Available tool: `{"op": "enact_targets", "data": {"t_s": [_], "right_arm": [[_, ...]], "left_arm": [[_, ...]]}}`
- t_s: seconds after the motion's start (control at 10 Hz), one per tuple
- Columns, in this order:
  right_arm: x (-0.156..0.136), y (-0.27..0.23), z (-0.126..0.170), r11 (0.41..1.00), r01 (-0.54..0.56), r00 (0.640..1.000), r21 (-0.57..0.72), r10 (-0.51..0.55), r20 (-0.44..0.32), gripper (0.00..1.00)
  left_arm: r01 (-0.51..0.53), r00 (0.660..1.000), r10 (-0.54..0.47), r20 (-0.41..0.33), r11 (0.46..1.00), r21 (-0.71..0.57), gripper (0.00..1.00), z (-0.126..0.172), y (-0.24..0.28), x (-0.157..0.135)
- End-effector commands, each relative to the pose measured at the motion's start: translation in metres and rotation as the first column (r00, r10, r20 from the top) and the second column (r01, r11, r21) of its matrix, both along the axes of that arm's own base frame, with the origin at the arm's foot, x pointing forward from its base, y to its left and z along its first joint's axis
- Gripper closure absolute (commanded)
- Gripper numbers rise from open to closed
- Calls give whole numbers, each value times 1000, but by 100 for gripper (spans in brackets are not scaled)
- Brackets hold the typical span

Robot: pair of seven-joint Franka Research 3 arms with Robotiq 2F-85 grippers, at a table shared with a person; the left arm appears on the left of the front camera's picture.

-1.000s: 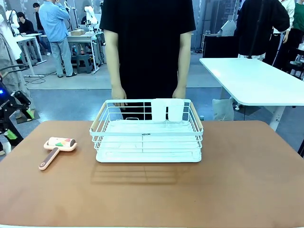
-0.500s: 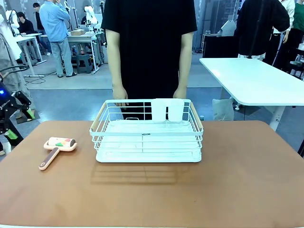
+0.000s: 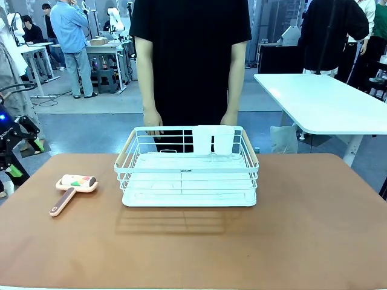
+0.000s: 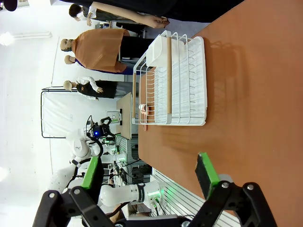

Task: Clean the table.
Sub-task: Place the Lint Roller down when the Dish drying rack is positioned in the middle of the table.

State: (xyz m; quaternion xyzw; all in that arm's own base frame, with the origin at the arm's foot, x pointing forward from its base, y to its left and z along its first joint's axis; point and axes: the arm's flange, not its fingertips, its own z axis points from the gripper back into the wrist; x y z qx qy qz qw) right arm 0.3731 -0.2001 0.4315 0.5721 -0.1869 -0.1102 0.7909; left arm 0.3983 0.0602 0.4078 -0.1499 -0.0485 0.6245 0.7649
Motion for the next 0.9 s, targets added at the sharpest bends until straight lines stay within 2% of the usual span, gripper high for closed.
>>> {"op": "enact_targets", "data": {"t_s": [0.0, 0.8], "right_arm": [[-1, 1, 3, 1000, 0, 1000, 8, 0, 10, 0], [-1, 1, 3, 1000, 0, 1000, 8, 0, 10, 0]], "left_arm": [[-2, 1000, 2, 14, 1000, 2, 0, 2, 0, 1], [-2, 1000, 2, 14, 1000, 2, 0, 2, 0, 1]]}}
